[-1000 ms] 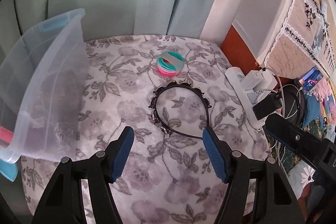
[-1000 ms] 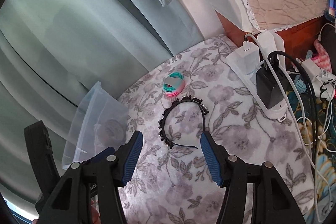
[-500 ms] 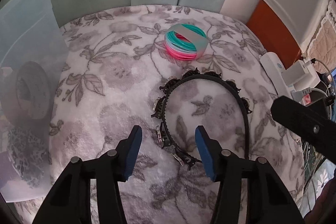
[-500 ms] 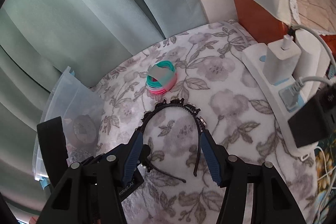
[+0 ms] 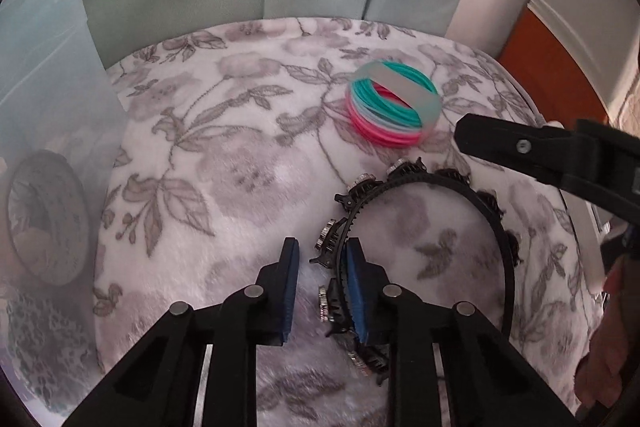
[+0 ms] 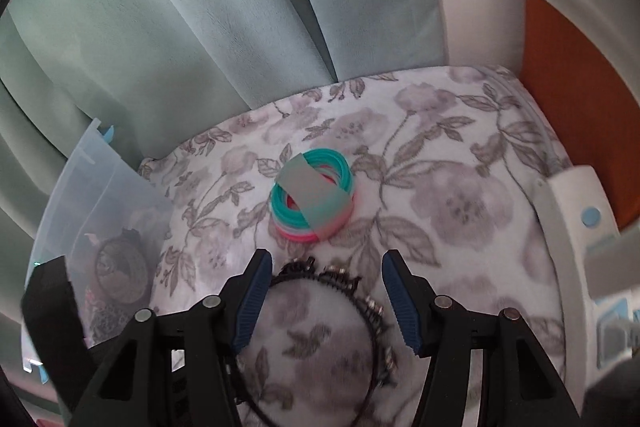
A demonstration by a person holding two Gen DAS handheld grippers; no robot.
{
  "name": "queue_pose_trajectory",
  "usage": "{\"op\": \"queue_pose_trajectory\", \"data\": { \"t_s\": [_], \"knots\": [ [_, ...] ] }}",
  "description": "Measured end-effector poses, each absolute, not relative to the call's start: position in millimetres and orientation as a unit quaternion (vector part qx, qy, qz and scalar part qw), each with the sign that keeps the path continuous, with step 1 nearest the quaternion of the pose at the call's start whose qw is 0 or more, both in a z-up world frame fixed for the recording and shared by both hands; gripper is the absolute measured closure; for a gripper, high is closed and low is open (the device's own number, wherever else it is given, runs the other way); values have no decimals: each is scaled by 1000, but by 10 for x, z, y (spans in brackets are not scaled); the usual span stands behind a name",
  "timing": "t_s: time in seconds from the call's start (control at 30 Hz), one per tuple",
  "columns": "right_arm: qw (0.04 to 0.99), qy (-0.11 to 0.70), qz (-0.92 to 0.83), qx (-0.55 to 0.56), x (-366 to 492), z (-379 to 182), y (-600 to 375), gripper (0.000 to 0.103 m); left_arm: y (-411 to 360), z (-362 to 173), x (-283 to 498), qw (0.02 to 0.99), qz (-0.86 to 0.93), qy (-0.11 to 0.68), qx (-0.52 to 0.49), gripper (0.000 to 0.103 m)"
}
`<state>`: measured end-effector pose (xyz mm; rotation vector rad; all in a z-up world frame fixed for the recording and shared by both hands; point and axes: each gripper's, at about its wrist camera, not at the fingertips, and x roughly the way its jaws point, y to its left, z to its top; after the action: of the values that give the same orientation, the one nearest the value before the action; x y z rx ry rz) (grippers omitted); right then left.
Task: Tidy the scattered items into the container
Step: 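Grasp the teal-pink hair tie coil with the right tool while the left tool grasps the black headband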
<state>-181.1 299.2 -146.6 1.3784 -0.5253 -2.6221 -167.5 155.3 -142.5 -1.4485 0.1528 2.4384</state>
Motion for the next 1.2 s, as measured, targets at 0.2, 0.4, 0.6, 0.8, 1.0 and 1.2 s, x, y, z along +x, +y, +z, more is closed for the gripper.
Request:
{"op": "queue_pose_trajectory", "data": {
  "t_s": [0.2,0.4,0.6,0.8,1.0,1.2],
  "knots": [
    [80,-146,-869,466,-2143,-1627,2873,37,1481,-1462,-1803,145,853,40,-500,79],
    [94,-128,-870,467,-2334,-1732,2772,32,1454,-1490,-1820,151,856,30,-494,79],
    [92,-98,-879,458,-2410,-1749,2671,28,1468,-1495,-1832,152,859,31,-488,79],
    [86,-84,-883,454,-2408,-1743,2644,30,1471,-1495,-1828,152,860,29,-486,79],
    [85,-98,-881,455,-2364,-1703,2709,33,1453,-1493,-1799,150,863,23,-482,79],
    [79,-108,-880,455,-2243,-1610,2774,34,1431,-1473,-1763,149,860,21,-487,80]
  ]
}}
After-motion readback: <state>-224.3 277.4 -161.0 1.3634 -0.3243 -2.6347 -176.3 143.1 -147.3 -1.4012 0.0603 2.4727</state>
